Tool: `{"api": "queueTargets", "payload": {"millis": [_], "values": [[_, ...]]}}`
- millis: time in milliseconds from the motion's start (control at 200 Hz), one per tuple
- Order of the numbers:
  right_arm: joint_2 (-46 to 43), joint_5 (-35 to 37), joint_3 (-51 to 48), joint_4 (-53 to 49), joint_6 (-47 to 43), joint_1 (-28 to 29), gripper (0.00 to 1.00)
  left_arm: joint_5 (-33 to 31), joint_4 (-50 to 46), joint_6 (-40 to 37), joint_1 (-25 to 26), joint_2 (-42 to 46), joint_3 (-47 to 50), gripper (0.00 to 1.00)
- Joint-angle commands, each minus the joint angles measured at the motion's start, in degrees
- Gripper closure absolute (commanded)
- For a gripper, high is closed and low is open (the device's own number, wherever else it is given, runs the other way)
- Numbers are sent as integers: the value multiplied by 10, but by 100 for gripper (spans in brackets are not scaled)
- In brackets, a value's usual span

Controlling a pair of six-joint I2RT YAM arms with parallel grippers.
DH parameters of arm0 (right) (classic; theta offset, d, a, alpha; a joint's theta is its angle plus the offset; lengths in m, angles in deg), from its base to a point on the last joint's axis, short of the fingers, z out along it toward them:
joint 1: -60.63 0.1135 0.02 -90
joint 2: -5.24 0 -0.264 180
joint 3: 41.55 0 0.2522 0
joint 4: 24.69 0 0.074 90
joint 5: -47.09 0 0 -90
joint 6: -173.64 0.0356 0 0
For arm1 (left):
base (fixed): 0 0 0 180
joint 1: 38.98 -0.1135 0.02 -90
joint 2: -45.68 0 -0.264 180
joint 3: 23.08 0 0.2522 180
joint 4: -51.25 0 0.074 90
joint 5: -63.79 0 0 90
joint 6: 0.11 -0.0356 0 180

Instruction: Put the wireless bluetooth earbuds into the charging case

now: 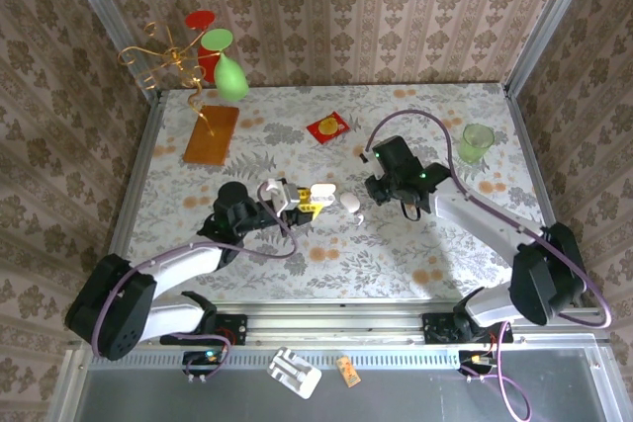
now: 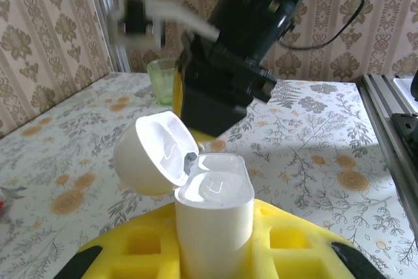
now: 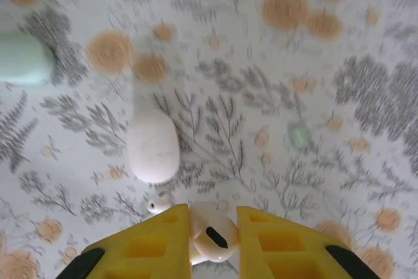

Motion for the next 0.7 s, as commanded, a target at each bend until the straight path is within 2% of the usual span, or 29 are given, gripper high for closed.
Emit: {"api": "queueTargets", "payload": {"millis": [0,120,330,535,695], "values": [[-45,36,0,39,-28,17,80,-25,19,25,9,-17,-22,100],[-79,25,9,46,-43,36,80,-47,16,52,11,-39,-33,100],[-111,-6,17,67,-60,65,80,-40,65,87,16,-81,-44,100],[-97,-19,23,85,-59,92,81,-25,89,130,18,-109,-58,100],[-78,-12,29,89,-64,105,80,-22,90,133,20,-114,-62,100]]}}
